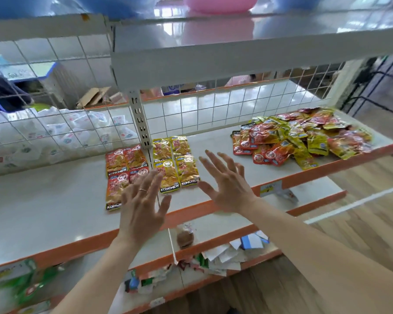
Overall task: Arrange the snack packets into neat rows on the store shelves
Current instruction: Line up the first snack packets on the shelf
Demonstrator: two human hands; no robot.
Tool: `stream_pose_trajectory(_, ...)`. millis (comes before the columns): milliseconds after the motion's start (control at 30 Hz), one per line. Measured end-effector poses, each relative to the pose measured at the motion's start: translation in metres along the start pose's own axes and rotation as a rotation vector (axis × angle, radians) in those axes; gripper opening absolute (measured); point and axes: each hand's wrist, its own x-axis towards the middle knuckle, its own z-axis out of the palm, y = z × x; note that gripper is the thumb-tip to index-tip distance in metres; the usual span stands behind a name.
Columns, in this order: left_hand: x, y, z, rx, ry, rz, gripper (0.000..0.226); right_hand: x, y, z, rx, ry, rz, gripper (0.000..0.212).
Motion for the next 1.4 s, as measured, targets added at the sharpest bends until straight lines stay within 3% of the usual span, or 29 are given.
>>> stream_pose_trajectory(167,0.015,0.049,-0.010,-0.019,0.070,0.116,0.062,-0.014,0.020,-0.016,0.006,0.063,0.054,0.076)
stream_pose_trajectory(400,0.040,0.116,0.011,0.051,-0.046,0.090,0.072,-0.045,0.073,-0.038,0.030,0.120,0.126,0.072)
stream_pose_trajectory(567,0.063,0.183,0.043,0.086,-0.140,0.075,0.077,-0.072,0.143,-0.067,0.032,0.112,0.143,0.074)
stream_pose_trajectory(1033,0.103,0.363,0.132,0.034,-0.159,0.020,0.077,-0.133,0.327,-0.132,0.020,0.104,0.167,0.081)
stream_pose_trajectory(1400,0.119,0.392,0.166,0.021,-0.260,0.034,0.081,-0.125,0.376,-0.118,0.053,0.018,0.241,0.080)
